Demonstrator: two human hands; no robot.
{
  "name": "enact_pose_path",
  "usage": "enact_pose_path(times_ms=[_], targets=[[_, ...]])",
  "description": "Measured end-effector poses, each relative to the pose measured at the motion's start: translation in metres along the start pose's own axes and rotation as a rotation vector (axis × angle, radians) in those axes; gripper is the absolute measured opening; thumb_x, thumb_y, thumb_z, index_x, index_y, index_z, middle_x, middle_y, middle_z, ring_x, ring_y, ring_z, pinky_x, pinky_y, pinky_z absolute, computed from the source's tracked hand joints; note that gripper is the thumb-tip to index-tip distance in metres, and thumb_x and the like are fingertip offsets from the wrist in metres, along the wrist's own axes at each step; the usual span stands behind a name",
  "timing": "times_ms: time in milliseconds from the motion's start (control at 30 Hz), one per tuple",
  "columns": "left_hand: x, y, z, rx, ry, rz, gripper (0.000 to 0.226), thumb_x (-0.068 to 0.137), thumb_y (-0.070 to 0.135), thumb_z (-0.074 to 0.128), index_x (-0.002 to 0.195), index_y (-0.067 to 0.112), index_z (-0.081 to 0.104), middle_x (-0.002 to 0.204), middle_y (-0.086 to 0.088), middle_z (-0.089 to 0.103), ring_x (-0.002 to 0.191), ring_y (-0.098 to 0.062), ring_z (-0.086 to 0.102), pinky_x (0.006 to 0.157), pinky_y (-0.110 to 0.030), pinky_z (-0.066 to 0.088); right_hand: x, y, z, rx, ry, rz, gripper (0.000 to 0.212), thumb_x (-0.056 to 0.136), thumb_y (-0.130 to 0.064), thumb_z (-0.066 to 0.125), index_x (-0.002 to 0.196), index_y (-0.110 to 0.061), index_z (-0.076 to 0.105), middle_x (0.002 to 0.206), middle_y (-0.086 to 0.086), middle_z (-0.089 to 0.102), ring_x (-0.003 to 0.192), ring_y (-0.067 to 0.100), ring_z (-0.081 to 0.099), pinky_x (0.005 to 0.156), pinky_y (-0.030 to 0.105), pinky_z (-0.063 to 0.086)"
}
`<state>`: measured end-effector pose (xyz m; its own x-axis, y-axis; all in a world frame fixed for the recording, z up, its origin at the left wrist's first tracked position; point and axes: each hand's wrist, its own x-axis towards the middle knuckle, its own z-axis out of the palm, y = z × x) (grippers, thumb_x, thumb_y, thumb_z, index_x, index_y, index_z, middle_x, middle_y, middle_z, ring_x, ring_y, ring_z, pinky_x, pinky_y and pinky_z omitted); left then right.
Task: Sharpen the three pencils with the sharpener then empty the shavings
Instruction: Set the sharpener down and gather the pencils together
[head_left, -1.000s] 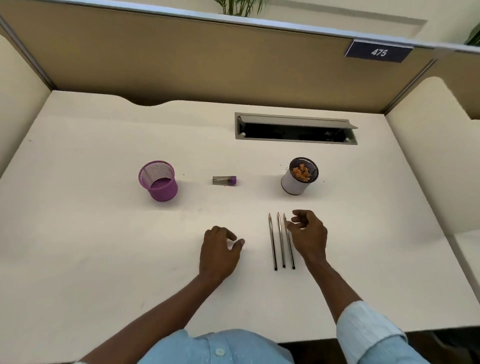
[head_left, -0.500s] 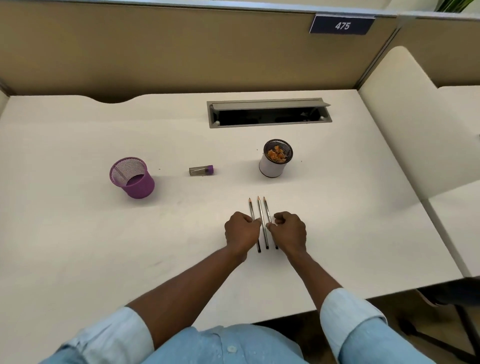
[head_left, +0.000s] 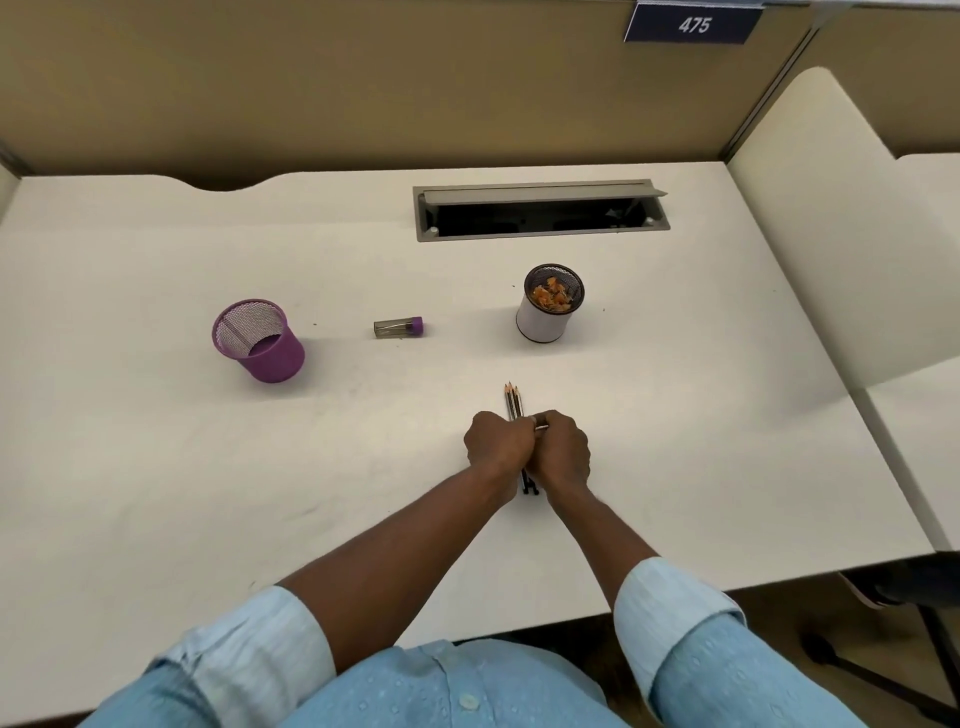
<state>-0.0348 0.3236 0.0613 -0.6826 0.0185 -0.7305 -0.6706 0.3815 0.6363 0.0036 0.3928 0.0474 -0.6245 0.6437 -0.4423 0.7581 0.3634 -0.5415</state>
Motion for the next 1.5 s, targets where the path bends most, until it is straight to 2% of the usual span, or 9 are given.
enact_pose_path(times_ms=[300, 500, 633, 733, 900, 1067, 1200, 1333, 1500], targets=[[-0.001, -0.001, 0.006, 0.009, 0.008, -0.019, 0.02, 0.094, 0.018, 0.073, 0.101, -0.001, 0.072, 0.094, -0.01, 0.073, 0.073, -0.018, 0.066, 0.049, -0.025, 0.046, -0.002, 0.0, -0.001, -0.004, -0.013, 0.021, 0.021, 0.091, -0.012, 0.06, 0.106, -0.017, 0.074, 0.106, 0.006, 0.076, 0.096, 0.03, 0.071, 0.074, 0.035, 0.056], [0.002, -0.003, 0.004, 0.041, 0.053, -0.026, 0.018, 0.09, 0.016, 0.077, 0.1, 0.001, 0.072, 0.096, -0.014, 0.075, 0.082, -0.027, 0.074, 0.059, -0.031, 0.058, -0.002, -0.002, -0.006, 0.057, -0.054, 0.06, 0.021, 0.086, -0.01, 0.067, 0.085, -0.03, 0.073, 0.099, 0.003, 0.079, 0.091, 0.029, 0.074, 0.07, 0.033, 0.056], [0.003, -0.006, 0.006, 0.06, 0.078, -0.005, 0.014, 0.09, 0.013, 0.073, 0.079, 0.005, 0.069, 0.087, -0.013, 0.076, 0.082, -0.029, 0.074, 0.062, -0.032, 0.056, -0.002, -0.004, -0.008, 0.055, -0.067, 0.039, 0.021, 0.087, -0.009, 0.066, 0.085, -0.028, 0.073, 0.096, 0.005, 0.079, 0.085, 0.027, 0.073, 0.064, 0.03, 0.054], [0.004, -0.01, 0.006, 0.05, 0.114, -0.002, 0.03, 0.09, 0.006, 0.068, 0.063, 0.014, 0.058, 0.072, -0.007, 0.065, 0.071, -0.026, 0.064, 0.062, -0.03, 0.05, -0.005, -0.002, -0.01, 0.04, -0.07, 0.011, 0.02, 0.088, -0.01, 0.065, 0.085, -0.029, 0.072, 0.095, 0.002, 0.078, 0.085, 0.025, 0.071, 0.064, 0.028, 0.049], [0.003, -0.01, -0.001, -0.013, 0.16, 0.001, 0.008, 0.092, 0.01, 0.071, 0.094, 0.012, 0.079, 0.096, -0.009, 0.077, 0.091, -0.029, 0.074, 0.08, -0.038, 0.065, -0.003, 0.003, -0.011, 0.127, -0.084, 0.01, 0.008, 0.084, -0.023, 0.075, 0.091, -0.026, 0.079, 0.091, -0.001, 0.08, 0.087, 0.023, 0.075, 0.075, 0.038, 0.063], [0.003, -0.015, -0.006, -0.055, 0.181, -0.02, 0.004, 0.085, 0.007, 0.08, 0.084, 0.01, 0.077, 0.093, -0.01, 0.077, 0.078, -0.025, 0.071, 0.068, -0.032, 0.061, -0.005, 0.006, -0.009, 0.133, -0.088, -0.029, 0.018, 0.085, -0.022, 0.075, 0.1, -0.025, 0.083, 0.091, 0.0, 0.081, 0.087, 0.022, 0.074, 0.076, 0.033, 0.059], [0.003, -0.021, -0.011, -0.111, 0.131, -0.037, 0.012, 0.078, 0.01, 0.09, 0.082, 0.012, 0.079, 0.091, -0.011, 0.079, 0.079, -0.028, 0.078, 0.077, -0.041, 0.069, -0.008, 0.01, -0.005, 0.155, -0.078, -0.055, 0.019, 0.086, -0.017, 0.075, 0.1, -0.024, 0.086, 0.087, 0.002, 0.082, 0.08, 0.02, 0.072, 0.068, 0.025, 0.049], [0.005, -0.023, -0.019, -0.13, 0.076, -0.015, 0.009, 0.085, 0.009, 0.086, 0.092, 0.01, 0.082, 0.095, -0.01, 0.079, 0.084, -0.024, 0.077, 0.074, -0.03, 0.065, -0.011, 0.012, -0.006, 0.263, -0.086, -0.068, 0.017, 0.085, -0.014, 0.08, 0.098, -0.023, 0.086, 0.089, -0.003, 0.083, 0.087, 0.016, 0.076, 0.076, 0.028, 0.058], [0.005, -0.025, -0.035, -0.115, 0.075, 0.084, 0.009, 0.085, 0.013, 0.087, 0.092, 0.014, 0.081, 0.094, -0.006, 0.08, 0.089, -0.024, 0.079, 0.082, -0.037, 0.067, -0.016, 0.006, -0.004, 0.351, -0.113, -0.117, 0.023, 0.085, -0.008, 0.079, 0.098, -0.026, 0.085, 0.09, -0.01, 0.082, 0.091, 0.011, 0.077, 0.086, 0.033, 0.063]])
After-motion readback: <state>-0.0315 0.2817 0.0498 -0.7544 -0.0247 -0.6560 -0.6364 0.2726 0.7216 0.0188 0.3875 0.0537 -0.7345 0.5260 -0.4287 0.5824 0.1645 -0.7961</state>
